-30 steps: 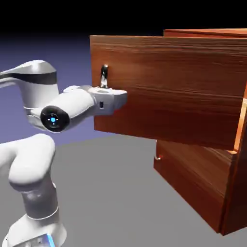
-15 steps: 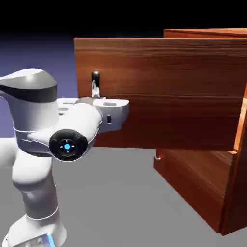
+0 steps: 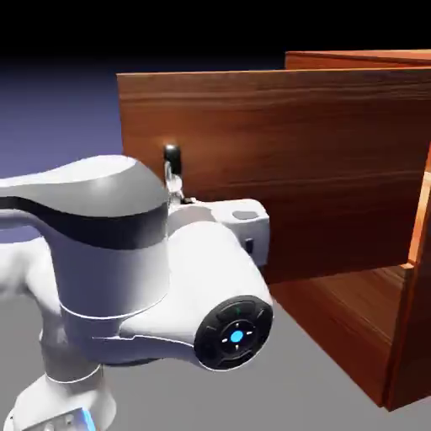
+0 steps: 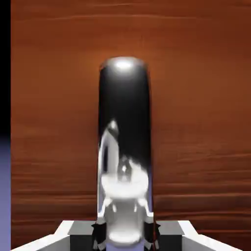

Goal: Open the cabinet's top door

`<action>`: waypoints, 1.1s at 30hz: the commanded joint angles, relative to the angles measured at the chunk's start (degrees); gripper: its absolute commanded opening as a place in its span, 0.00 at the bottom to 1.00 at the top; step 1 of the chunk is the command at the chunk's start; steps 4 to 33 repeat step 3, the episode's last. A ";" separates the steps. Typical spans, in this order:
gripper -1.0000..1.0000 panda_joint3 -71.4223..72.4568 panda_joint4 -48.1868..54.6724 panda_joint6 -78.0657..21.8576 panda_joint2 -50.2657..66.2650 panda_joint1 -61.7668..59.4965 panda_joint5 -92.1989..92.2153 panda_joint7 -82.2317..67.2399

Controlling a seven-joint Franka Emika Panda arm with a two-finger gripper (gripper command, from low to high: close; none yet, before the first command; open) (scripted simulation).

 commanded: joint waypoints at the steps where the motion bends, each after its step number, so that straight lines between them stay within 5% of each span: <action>1: 0.00 -0.99 2.07 -1.29 -0.08 1.94 -0.41 0.35; 33: 0.00 -2.43 5.26 -3.35 -0.26 4.91 -0.99 0.92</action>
